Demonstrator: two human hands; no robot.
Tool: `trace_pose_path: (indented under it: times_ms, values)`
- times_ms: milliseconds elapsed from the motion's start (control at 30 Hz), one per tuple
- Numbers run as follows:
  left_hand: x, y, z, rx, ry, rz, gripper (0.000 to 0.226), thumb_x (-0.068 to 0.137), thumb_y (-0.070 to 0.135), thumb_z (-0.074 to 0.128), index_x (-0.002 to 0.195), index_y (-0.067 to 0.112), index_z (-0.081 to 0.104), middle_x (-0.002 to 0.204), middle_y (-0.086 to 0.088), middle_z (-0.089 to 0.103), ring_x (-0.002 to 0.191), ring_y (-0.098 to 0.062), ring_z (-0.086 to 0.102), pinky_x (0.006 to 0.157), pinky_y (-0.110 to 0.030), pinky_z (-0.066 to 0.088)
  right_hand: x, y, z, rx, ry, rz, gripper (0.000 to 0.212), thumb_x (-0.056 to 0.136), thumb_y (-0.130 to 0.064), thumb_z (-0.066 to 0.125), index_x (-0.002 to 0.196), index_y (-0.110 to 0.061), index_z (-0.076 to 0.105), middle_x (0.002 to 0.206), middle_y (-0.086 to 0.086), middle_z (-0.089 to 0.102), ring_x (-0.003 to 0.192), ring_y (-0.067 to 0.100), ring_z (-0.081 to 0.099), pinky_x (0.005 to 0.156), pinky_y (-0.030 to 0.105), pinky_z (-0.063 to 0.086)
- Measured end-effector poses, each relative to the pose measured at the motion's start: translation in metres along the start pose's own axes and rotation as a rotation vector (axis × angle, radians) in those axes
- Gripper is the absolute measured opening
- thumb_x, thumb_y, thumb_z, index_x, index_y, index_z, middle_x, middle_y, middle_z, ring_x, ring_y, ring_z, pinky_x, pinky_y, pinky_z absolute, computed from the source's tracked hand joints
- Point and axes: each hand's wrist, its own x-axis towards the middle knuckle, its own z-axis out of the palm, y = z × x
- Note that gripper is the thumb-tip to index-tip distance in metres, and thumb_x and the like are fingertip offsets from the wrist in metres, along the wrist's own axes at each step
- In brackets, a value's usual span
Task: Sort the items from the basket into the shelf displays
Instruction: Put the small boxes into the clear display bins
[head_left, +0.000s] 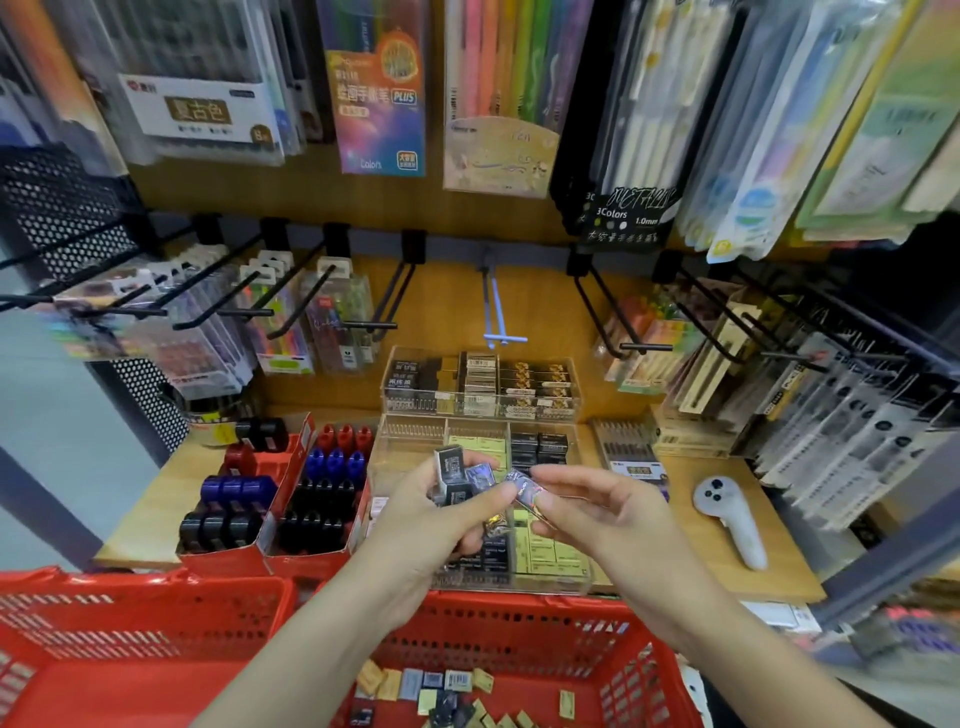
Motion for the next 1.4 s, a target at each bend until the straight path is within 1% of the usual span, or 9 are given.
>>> trace_pose_path:
  times_ms: [233, 500, 633, 733, 833, 967, 1067, 1267, 1400]
  values:
    - [0.002, -0.004, 0.001, -0.081, 0.043, -0.017, 0.032, 0.078, 0.023, 0.082, 0.106, 0.021, 0.068, 0.056, -0.002, 0.051, 0.046, -0.012, 0.042, 0.047, -0.022, 0.038, 0.005, 0.011, 0.001, -0.379, 0.197, -0.250, 0.030, 0.071, -0.019, 0.086, 0.093, -0.036, 0.075, 0.094, -0.013, 0.069, 0.084, -0.002, 0.065, 0.072, 0.011, 0.052]
    - [0.032, -0.008, 0.000, 0.035, 0.088, -0.076, 0.020, 0.091, 0.021, 0.071, 0.109, 0.017, 0.064, 0.055, 0.005, 0.059, 0.048, -0.009, 0.045, 0.044, -0.018, 0.040, 0.053, 0.013, -0.011, -0.859, 0.109, -0.380, 0.025, 0.081, -0.027, 0.080, 0.105, -0.027, 0.075, 0.090, -0.015, 0.060, 0.080, 0.001, 0.061, 0.072, 0.010, 0.052]
    - [0.057, 0.000, -0.009, -0.124, 0.132, -0.143, 0.018, 0.097, 0.008, 0.059, 0.114, 0.002, 0.059, 0.080, -0.009, 0.073, 0.048, -0.009, 0.045, 0.038, -0.018, 0.036, 0.109, 0.009, -0.033, -1.052, 0.198, -0.359, 0.025, 0.083, -0.031, 0.077, 0.107, -0.028, 0.073, 0.089, -0.015, 0.060, 0.073, -0.004, 0.056, 0.063, 0.001, 0.042]
    - [0.069, 0.001, -0.023, -0.163, 0.119, -0.186, 0.022, 0.100, 0.009, 0.054, 0.116, -0.005, 0.060, 0.061, -0.004, 0.065, 0.047, -0.010, 0.044, 0.038, -0.019, 0.036, 0.158, 0.008, -0.051, -1.152, 0.323, -0.238, 0.028, 0.087, -0.027, 0.073, 0.114, -0.020, 0.071, 0.088, -0.005, 0.065, 0.073, 0.007, 0.061, 0.069, 0.011, 0.050]
    - [0.071, 0.001, -0.028, -0.164, 0.111, -0.180, 0.016, 0.099, 0.008, 0.055, 0.111, 0.000, 0.061, 0.074, -0.010, 0.072, 0.047, -0.010, 0.043, 0.041, -0.021, 0.035, 0.202, 0.015, -0.061, -1.291, 0.306, -0.178, 0.027, 0.092, -0.015, 0.067, 0.118, -0.010, 0.068, 0.104, 0.012, 0.071, 0.098, 0.028, 0.067, 0.090, 0.034, 0.054]
    - [0.072, -0.005, -0.031, -0.138, 0.083, -0.197, 0.023, 0.098, 0.008, 0.056, 0.120, 0.001, 0.058, 0.068, -0.004, 0.071, 0.048, -0.011, 0.043, 0.040, -0.021, 0.036, 0.234, 0.020, -0.059, -1.380, 0.291, -0.036, 0.024, 0.092, -0.011, 0.065, 0.116, -0.005, 0.064, 0.110, 0.012, 0.067, 0.099, 0.029, 0.066, 0.080, 0.030, 0.050]
    - [0.075, -0.010, -0.033, -0.117, 0.073, -0.225, 0.026, 0.099, 0.010, 0.056, 0.123, 0.001, 0.058, 0.060, 0.000, 0.066, 0.049, -0.012, 0.044, 0.042, -0.022, 0.037, 0.252, 0.020, -0.056, -1.438, 0.304, 0.022, 0.024, 0.092, -0.008, 0.065, 0.116, -0.009, 0.069, 0.115, 0.012, 0.067, 0.101, 0.029, 0.066, 0.087, 0.033, 0.055]
    - [0.076, -0.011, -0.032, -0.188, 0.076, -0.247, 0.020, 0.096, 0.006, 0.059, 0.116, 0.005, 0.056, 0.101, -0.011, 0.076, 0.051, -0.010, 0.046, 0.050, -0.023, 0.038, 0.257, 0.027, -0.058, -1.557, 0.284, 0.011, 0.024, 0.091, -0.019, 0.069, 0.114, -0.014, 0.070, 0.116, 0.010, 0.066, 0.100, 0.026, 0.066, 0.084, 0.030, 0.055]
    - [0.072, -0.011, -0.029, -0.202, 0.058, -0.224, 0.027, 0.092, 0.014, 0.065, 0.115, 0.000, 0.064, 0.073, 0.001, 0.070, 0.049, -0.010, 0.045, 0.042, -0.018, 0.036, 0.235, 0.025, -0.060, -1.391, 0.287, -0.172, 0.029, 0.095, -0.022, 0.063, 0.120, -0.008, 0.066, 0.120, 0.012, 0.062, 0.106, 0.029, 0.062, 0.085, 0.029, 0.047]
